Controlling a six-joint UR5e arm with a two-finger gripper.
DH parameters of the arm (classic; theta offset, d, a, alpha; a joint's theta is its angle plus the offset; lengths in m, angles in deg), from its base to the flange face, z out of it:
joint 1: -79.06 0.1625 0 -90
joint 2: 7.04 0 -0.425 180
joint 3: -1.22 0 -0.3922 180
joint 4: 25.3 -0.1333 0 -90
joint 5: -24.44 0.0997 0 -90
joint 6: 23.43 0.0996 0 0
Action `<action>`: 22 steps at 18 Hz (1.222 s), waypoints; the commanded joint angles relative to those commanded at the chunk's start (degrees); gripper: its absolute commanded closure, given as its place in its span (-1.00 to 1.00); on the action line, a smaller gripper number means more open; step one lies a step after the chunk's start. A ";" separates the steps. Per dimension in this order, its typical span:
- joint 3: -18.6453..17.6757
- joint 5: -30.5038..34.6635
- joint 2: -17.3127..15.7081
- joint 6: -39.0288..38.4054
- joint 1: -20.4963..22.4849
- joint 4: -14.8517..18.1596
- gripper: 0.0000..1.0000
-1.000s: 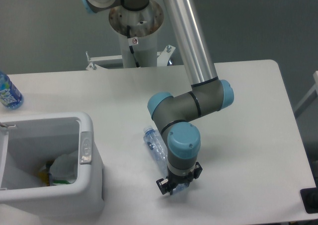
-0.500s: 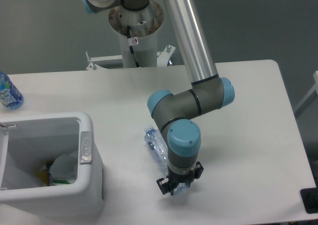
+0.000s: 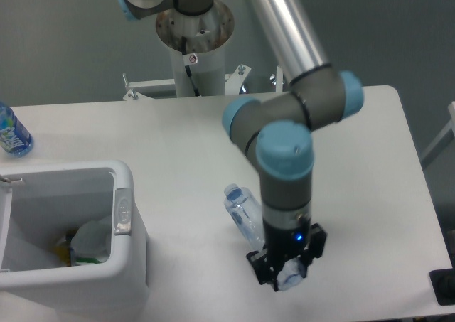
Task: Place the trash in the trash can
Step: 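Close the gripper on the bottle's base end and lift it upright, then carry the hanging bottle over the white bin and lower it inside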
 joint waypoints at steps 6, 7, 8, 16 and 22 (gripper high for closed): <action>2.38 -3.70 -6.68 0.53 -3.06 -5.36 -0.12; 2.47 -3.61 -7.39 0.96 -4.38 -5.80 -0.12; 2.82 -3.70 -7.83 1.14 -5.53 -6.50 -0.12; 2.30 -3.35 -8.71 2.90 -15.82 -7.65 -0.12; 1.68 -3.35 -6.34 3.78 -20.56 -7.56 -0.12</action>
